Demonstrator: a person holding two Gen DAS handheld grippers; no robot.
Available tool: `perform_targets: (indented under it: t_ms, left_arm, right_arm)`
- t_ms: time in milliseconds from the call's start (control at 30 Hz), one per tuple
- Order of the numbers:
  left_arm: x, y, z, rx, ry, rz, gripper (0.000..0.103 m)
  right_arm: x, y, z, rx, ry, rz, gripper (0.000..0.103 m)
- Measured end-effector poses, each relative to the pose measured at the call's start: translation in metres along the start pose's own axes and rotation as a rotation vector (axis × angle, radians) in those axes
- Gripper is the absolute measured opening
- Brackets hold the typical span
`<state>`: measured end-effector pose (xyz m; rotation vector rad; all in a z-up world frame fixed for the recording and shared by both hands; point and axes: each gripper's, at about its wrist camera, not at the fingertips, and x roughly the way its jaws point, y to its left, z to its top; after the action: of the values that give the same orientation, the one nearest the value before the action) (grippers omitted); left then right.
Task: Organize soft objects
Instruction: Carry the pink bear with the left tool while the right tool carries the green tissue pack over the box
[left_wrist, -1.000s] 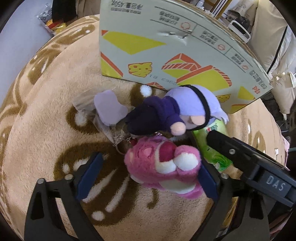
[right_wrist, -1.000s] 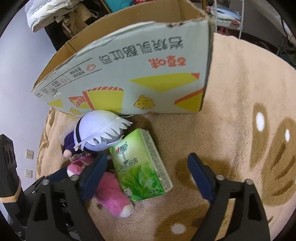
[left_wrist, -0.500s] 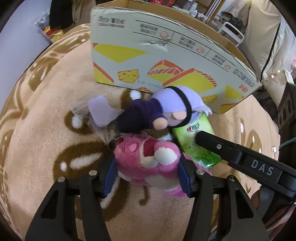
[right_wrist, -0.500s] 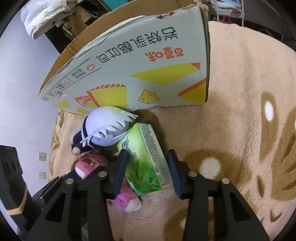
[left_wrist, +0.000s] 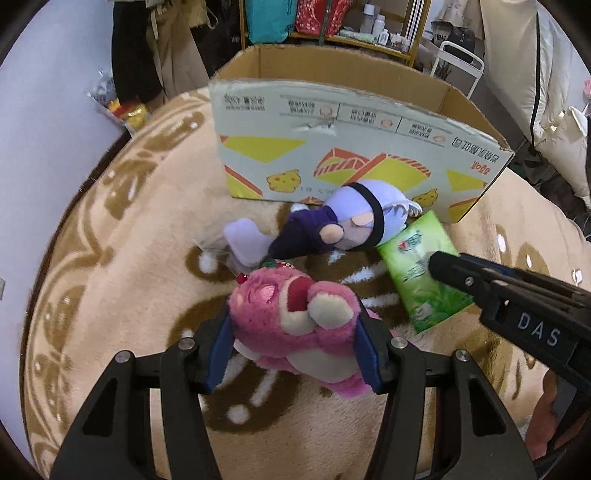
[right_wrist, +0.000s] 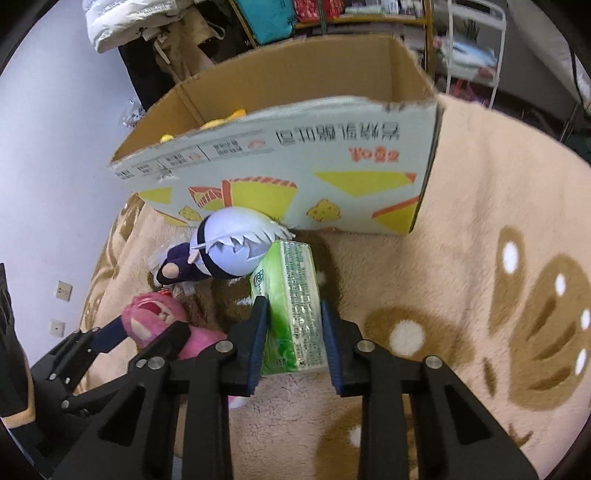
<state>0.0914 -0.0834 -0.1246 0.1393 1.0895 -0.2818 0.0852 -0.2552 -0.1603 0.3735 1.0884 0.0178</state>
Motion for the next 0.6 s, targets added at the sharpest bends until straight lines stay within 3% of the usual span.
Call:
perform_targets:
  t_ms: [167,400,600]
  left_arm:
    - [-0.021,0.002,-0.001,0.008,-0.075,0.033,0.057]
    - [-0.08,0.004,-0.004,0.025,-0.29,0.06,0.057]
    - [-0.111,0.005,-0.008,0.021,-0.407,0.108,0.057]
  right_arm:
    - [-0.023,0.006,0.0,-0.042,-0.082,-0.055,0.03]
    - [-0.073,0.022,-0.001,-0.104,-0.258,-0.112,0.03]
    - [-0.112,0.028,-0.001,-0.158,-0.361,-0.163,0.03]
